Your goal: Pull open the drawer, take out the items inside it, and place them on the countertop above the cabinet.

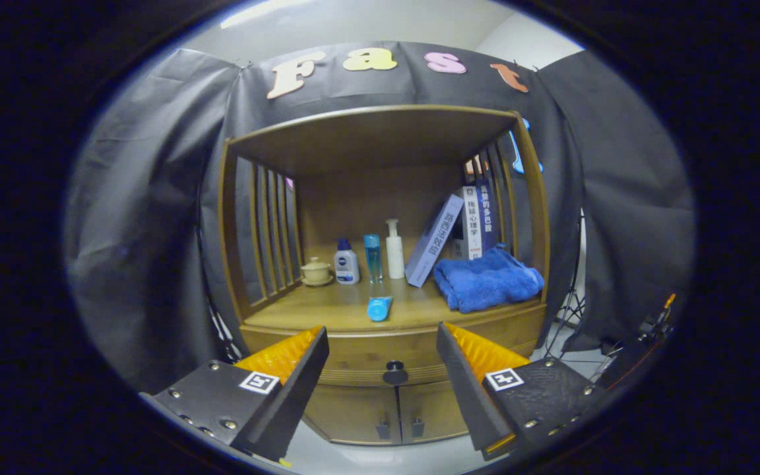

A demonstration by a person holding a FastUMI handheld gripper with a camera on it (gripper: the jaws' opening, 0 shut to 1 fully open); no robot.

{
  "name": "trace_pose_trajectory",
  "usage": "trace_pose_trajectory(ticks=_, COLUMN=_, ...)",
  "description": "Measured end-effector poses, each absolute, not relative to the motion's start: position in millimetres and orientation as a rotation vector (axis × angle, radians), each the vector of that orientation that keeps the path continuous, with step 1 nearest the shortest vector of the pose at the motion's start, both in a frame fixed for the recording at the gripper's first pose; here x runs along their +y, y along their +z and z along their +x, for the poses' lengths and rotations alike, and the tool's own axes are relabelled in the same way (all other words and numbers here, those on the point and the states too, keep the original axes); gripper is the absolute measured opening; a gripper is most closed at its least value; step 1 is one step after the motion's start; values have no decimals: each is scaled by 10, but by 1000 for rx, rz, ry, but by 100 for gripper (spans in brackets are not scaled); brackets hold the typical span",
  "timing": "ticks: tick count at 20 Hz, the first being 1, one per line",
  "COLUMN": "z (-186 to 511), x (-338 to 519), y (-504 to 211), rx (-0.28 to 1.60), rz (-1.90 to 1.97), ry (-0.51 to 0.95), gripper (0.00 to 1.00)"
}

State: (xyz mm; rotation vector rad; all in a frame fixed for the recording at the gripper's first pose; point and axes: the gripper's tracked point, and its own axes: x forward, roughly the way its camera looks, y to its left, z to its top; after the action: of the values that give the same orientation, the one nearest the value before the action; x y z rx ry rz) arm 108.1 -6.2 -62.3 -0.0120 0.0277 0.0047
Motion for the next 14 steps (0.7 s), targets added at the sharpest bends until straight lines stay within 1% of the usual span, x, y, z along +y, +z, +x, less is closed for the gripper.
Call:
trace_pose_trajectory(ticks=7, z=247, x=-46, y=139, rx=-28, rz=-67, ry=73, gripper=98)
trace_pose_trajectory(ticks=11, z=-150, x=-275, y=357, rx=-42, rz=-17, ry=43, gripper=98)
trace_pose_trajectory(ticks=14, z=-330, x=-274, y=398, rx=-22, rz=1, ry=60, gripper=98)
